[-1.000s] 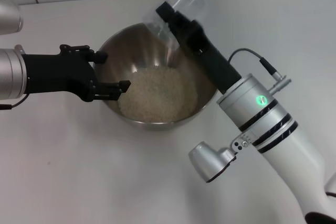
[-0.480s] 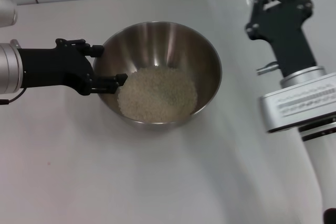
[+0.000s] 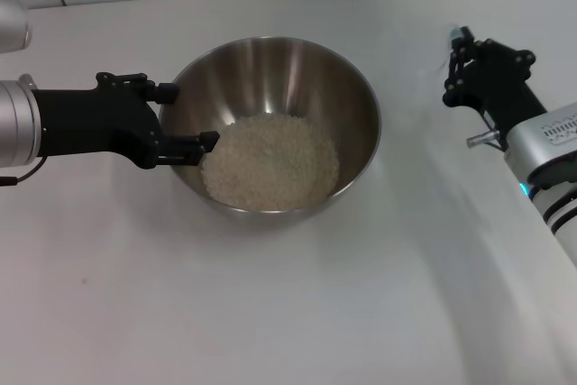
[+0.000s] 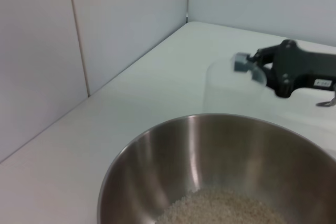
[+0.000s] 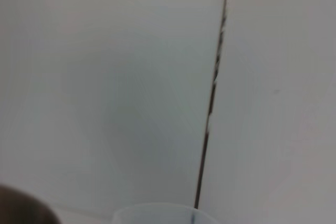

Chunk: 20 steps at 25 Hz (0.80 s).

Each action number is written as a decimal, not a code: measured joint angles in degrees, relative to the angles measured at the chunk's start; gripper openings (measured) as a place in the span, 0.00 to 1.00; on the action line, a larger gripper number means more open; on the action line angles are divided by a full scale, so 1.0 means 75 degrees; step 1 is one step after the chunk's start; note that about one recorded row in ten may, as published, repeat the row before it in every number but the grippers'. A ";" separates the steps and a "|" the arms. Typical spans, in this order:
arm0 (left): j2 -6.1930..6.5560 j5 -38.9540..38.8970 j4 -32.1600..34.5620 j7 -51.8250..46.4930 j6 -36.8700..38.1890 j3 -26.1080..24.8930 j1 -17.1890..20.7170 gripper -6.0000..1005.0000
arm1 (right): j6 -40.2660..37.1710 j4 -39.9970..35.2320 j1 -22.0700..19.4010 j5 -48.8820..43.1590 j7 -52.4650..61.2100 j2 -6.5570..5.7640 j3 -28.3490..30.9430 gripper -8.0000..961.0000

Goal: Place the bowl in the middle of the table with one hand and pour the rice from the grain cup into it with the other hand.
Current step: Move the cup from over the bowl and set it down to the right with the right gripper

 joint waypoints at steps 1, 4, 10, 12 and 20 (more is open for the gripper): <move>0.0000 0.0000 0.0000 0.0000 0.0000 0.0000 0.0000 0.82 | 0.0167 -0.0034 0.0052 -0.0001 0.0029 -0.0003 -0.0027 0.02; -0.0013 0.0000 0.0061 -0.0022 0.0022 0.0052 -0.0015 0.82 | 0.0745 -0.0082 0.0212 -0.0004 0.0053 -0.0005 -0.0049 0.02; -0.0013 -0.0017 0.0063 -0.0047 0.0022 0.0060 -0.0032 0.82 | 0.1392 -0.0129 0.0362 0.0004 0.0157 0.0005 0.0029 0.02; -0.0014 -0.0027 0.0070 -0.0048 0.0021 0.0061 -0.0038 0.82 | 0.1521 -0.0132 0.0371 0.0003 0.0267 0.0006 0.0016 0.02; -0.0024 -0.0050 0.0086 -0.0064 0.0001 0.0108 -0.0055 0.82 | 0.1555 -0.0064 0.0180 0.0000 0.0520 0.0020 -0.0062 0.18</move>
